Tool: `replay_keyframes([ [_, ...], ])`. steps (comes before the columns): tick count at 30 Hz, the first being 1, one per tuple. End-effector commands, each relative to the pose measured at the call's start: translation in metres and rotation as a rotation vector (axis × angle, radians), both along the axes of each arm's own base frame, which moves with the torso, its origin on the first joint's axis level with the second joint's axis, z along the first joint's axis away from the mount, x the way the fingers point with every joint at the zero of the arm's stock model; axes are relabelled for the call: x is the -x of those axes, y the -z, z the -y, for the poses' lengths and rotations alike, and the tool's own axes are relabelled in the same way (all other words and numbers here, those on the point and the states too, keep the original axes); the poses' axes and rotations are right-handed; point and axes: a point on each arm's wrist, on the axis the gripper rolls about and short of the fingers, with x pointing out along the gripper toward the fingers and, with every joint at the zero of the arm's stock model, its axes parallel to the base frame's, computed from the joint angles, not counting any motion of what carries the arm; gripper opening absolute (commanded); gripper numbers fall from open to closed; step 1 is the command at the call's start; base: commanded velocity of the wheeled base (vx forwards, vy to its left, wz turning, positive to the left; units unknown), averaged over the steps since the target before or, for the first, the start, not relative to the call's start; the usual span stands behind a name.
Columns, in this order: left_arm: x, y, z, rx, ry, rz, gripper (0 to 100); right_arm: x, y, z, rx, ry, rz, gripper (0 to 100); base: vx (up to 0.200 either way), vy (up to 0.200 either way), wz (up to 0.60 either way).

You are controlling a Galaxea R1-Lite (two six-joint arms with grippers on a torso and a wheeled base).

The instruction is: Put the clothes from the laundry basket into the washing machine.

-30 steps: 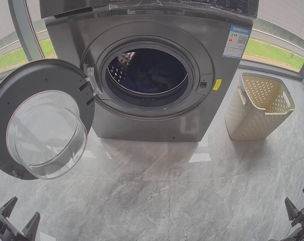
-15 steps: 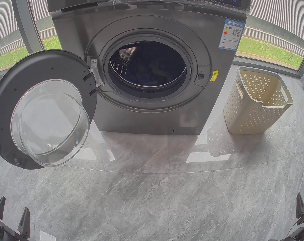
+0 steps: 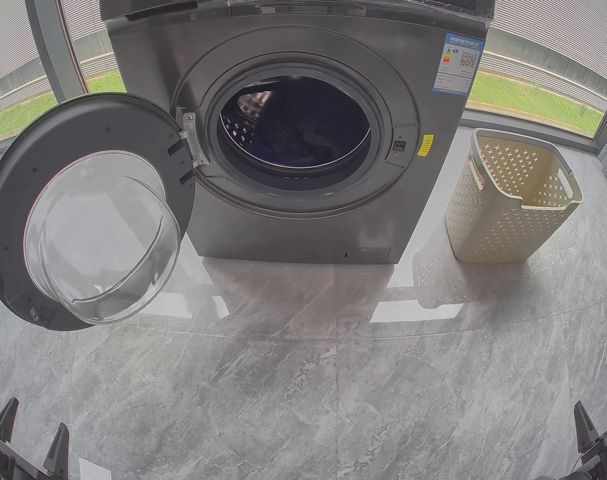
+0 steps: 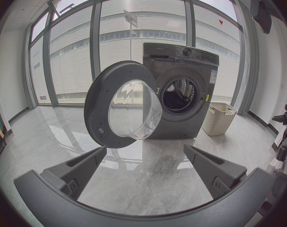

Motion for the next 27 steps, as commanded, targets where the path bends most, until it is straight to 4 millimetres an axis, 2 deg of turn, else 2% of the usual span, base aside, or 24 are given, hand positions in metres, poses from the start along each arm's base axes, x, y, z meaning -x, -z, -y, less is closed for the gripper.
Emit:
replay_keyframes([
  [1,-0.0006,0.0047,0.0001,0.001,0.002,-0.009,100,-0.0008,0.0051,-0.0001,0.000,-0.004,-0.012,100,0.000,0.200,0.00],
  [27,-0.0006,0.0047,0.0000,0.011,-0.002,-0.009,100,-0.0008,0.0051,-0.0001,-0.002,-0.004,-0.012,100,0.000,0.200,0.00],
])
